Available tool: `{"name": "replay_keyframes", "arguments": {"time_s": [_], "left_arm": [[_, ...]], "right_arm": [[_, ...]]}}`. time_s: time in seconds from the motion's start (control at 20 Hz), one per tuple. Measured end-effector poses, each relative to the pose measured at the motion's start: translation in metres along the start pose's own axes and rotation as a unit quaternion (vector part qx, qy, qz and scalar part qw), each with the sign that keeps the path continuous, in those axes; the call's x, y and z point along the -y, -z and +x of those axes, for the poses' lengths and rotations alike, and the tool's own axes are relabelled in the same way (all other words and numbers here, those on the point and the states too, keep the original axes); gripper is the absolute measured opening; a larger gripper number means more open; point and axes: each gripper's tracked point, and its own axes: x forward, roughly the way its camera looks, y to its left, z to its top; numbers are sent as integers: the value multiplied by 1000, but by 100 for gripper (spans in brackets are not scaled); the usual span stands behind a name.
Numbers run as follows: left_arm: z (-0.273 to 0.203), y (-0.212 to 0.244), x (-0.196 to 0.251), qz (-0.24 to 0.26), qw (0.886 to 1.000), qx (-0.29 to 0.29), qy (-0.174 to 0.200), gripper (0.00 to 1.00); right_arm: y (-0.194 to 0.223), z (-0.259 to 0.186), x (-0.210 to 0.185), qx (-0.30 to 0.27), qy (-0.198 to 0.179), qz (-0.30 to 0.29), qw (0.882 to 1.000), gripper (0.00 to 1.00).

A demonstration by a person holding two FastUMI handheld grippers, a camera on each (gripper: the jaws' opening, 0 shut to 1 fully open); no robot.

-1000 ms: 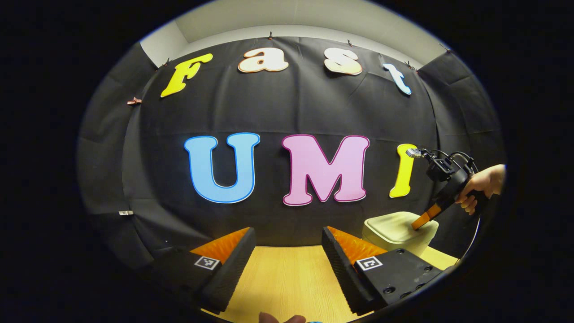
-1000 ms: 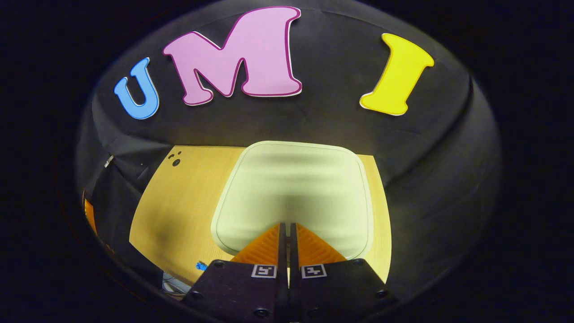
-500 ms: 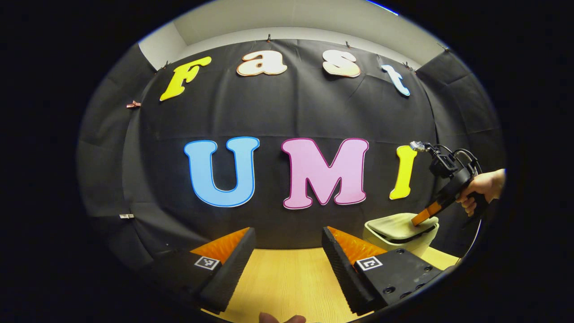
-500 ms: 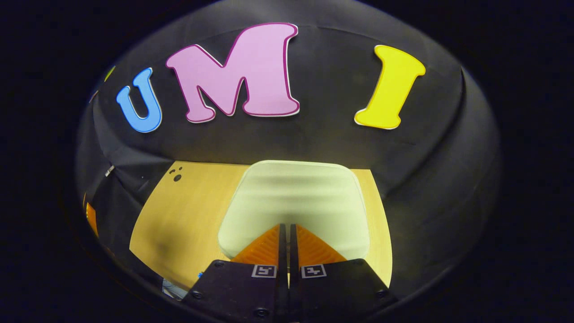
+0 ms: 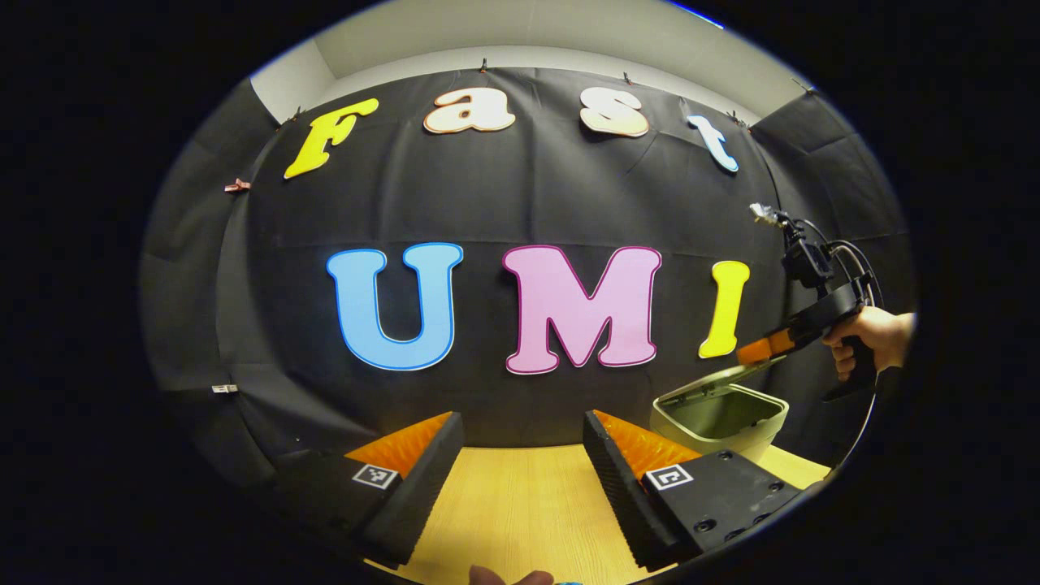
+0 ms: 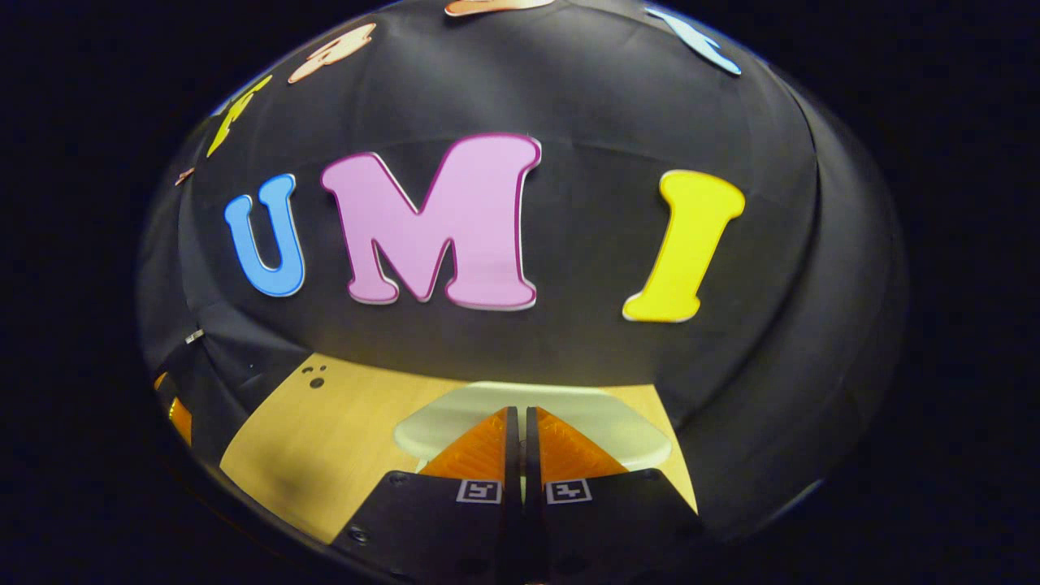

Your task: Press the lid of the desktop garbage bin to open it, pick up the crumpled paper on the desktop and throw it into the bin, then pick up the pop can on the desktop and drop it into the bin, and finally close the garbage bin lid.

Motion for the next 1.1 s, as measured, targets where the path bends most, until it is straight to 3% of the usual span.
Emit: {"name": "replay_keyframes", "arguments": {"time_s": [0.15,0.2,0.3,0.6,0.75,0.9,1.1], "left_arm": [[0,0,0,-1,1000,-2,-1,95],[1,3,-1,-3,1000,-4,-1,95],[0,3,1,-5,1000,-6,0,95],[-1,13,5,-18,999,-24,15,95],[2,26,8,-24,999,-42,21,95],[0,60,9,-30,996,-79,19,95],[-8,112,9,-43,990,-130,26,95]], "right_arm": [[-34,-13,0,72,7,-12,997,8],[-43,-18,2,89,11,-17,996,5],[-57,-27,2,117,15,-23,993,2],[-86,-60,-1,193,24,-41,980,7],[-92,-78,-7,216,25,-39,975,12],[-88,-95,-18,221,3,-28,975,21],[-77,-112,-28,223,-10,-35,974,43]]}}
